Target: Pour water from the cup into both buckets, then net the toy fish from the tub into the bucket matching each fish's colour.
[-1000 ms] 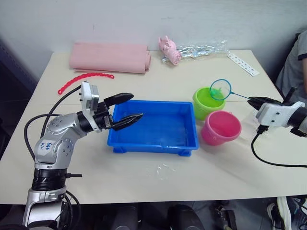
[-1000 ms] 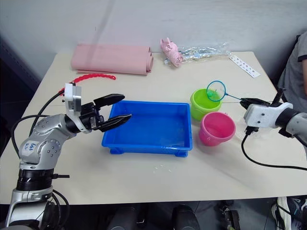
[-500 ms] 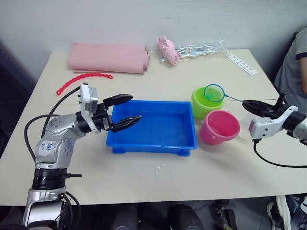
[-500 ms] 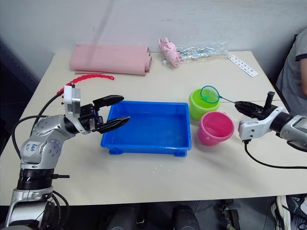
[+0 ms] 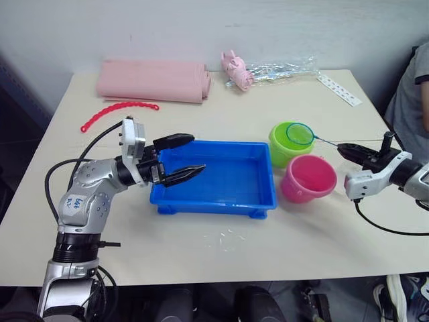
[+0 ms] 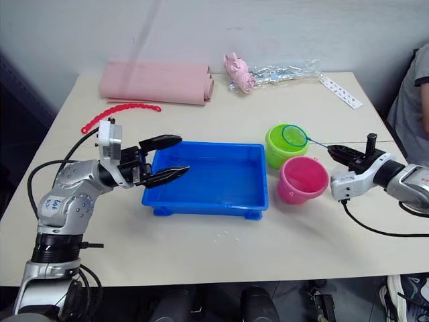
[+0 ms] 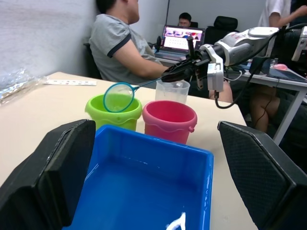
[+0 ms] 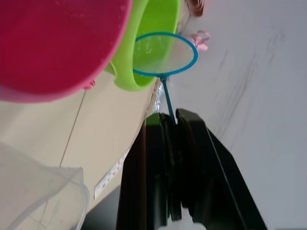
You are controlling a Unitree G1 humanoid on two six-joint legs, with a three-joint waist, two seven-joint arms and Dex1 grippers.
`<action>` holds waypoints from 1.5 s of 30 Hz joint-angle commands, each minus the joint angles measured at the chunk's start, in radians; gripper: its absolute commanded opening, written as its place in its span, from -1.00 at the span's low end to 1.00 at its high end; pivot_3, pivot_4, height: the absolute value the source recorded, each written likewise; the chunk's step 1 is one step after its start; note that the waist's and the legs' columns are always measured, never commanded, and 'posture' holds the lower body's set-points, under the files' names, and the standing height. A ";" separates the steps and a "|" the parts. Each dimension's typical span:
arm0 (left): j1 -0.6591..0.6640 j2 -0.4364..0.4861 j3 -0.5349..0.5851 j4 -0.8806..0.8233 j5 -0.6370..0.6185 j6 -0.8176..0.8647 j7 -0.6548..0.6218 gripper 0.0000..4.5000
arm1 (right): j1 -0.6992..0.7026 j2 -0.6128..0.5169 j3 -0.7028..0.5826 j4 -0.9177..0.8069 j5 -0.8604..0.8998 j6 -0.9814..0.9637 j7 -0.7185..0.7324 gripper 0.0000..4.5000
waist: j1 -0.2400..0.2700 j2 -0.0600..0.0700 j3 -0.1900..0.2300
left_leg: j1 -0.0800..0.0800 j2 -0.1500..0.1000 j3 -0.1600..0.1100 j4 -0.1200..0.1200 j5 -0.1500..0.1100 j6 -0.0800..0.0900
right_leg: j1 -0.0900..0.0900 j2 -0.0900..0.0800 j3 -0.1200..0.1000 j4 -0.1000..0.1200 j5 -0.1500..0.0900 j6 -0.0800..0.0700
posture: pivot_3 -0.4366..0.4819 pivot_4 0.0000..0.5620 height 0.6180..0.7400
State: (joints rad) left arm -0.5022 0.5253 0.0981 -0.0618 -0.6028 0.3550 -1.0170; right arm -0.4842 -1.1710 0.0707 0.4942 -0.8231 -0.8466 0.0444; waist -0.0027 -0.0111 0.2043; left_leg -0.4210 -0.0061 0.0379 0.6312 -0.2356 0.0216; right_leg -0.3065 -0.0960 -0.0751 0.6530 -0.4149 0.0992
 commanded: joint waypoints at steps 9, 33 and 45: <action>0.025 0.076 0.085 0.018 -0.053 0.014 -0.075 0.98 | 0.071 0.032 -0.083 -0.156 0.822 0.100 0.390 -1.00 | -0.008 0.000 0.000 | 0.000 0.001 0.001 0.000 0.000 0.000 | 0.000 0.001 -0.001 0.000 0.000 0.000 | -0.05 -0.47 1.00; 0.595 0.335 0.326 -0.265 -0.115 0.000 -0.318 0.98 | 0.272 0.408 0.281 -0.665 1.174 0.858 1.070 -1.00 | 0.004 -0.001 -0.001 | 0.000 0.001 -0.002 0.000 -0.002 0.001 | 0.002 -0.001 0.000 -0.008 0.000 0.000 | -0.05 -0.47 1.00; 0.604 0.373 0.305 -0.323 -0.151 0.081 -0.278 0.98 | 0.232 0.663 0.369 -0.283 0.938 0.546 1.065 -1.00 | -0.002 -0.001 -0.001 | 0.002 0.001 -0.001 -0.001 -0.001 0.000 | 0.001 0.000 0.000 -0.005 0.000 -0.001 | -0.05 -0.47 1.00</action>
State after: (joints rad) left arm 0.1176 0.8572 0.3815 -0.3783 -0.7024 0.3818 -1.2875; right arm -0.2377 -0.5194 0.4248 0.1644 0.1660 -0.2381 1.0907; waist -0.0051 -0.0126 0.2035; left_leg -0.4192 -0.0054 0.0365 0.6307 -0.2364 0.0219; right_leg -0.3054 -0.0963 -0.0746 0.6477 -0.4144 0.0983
